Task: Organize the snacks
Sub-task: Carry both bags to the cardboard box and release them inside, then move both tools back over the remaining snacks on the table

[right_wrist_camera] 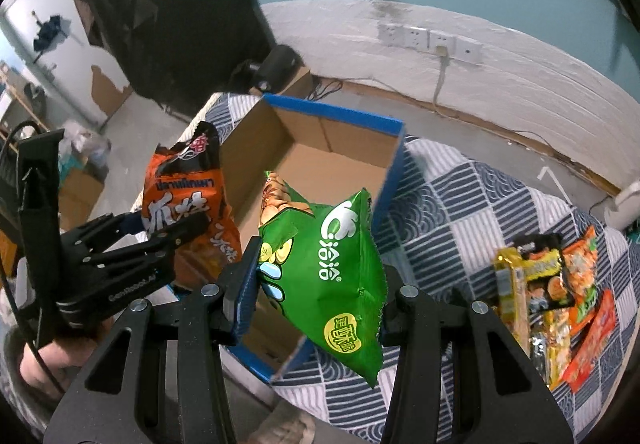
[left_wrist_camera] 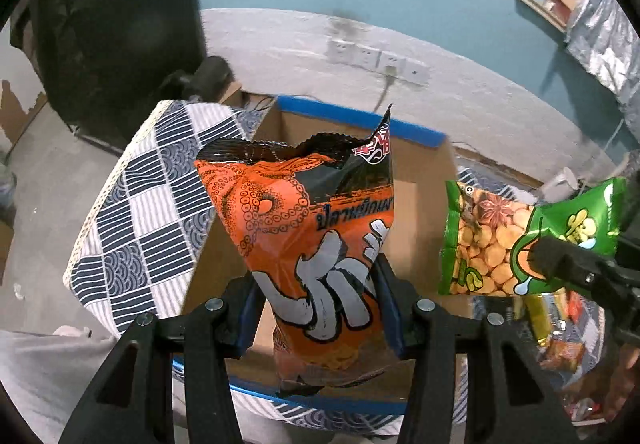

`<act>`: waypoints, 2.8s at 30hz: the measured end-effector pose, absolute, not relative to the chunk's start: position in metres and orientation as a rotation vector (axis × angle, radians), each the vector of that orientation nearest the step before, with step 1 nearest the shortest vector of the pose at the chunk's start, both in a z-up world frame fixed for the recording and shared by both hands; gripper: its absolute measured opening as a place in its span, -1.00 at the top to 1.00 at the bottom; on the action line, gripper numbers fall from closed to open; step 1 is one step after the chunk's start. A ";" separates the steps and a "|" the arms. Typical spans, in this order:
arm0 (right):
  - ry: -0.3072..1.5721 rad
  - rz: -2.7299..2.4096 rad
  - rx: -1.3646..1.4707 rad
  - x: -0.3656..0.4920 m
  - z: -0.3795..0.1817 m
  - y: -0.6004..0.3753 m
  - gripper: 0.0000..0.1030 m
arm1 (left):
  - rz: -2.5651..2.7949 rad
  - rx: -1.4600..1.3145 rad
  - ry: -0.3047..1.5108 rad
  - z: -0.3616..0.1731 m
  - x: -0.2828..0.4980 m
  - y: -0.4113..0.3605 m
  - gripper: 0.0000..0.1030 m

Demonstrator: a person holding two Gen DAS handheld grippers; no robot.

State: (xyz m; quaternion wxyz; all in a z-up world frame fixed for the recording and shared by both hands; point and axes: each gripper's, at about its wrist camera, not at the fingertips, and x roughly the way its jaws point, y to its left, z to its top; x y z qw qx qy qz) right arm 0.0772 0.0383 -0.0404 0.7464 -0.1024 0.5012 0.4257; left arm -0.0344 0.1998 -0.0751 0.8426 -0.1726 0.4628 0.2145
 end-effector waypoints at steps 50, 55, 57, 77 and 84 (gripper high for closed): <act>1.039 0.540 -0.339 0.073 -0.033 -0.139 -0.49 | 0.245 -0.117 1.041 -0.059 0.000 0.063 -0.56; 1.052 0.499 -0.295 0.078 -0.035 -0.168 -0.49 | 0.206 -0.078 1.063 -0.062 0.009 0.035 -0.56; 1.062 0.475 -0.278 0.082 -0.039 -0.182 -0.49 | 0.192 -0.064 1.064 -0.062 0.012 0.025 -0.56; 1.196 0.317 -0.187 0.099 -0.088 -0.261 -0.49 | 0.147 0.028 1.161 -0.102 0.043 -0.041 -0.56; 1.240 0.319 -0.215 0.098 -0.108 -0.263 -0.49 | 0.141 0.057 1.183 -0.115 0.047 -0.049 -0.56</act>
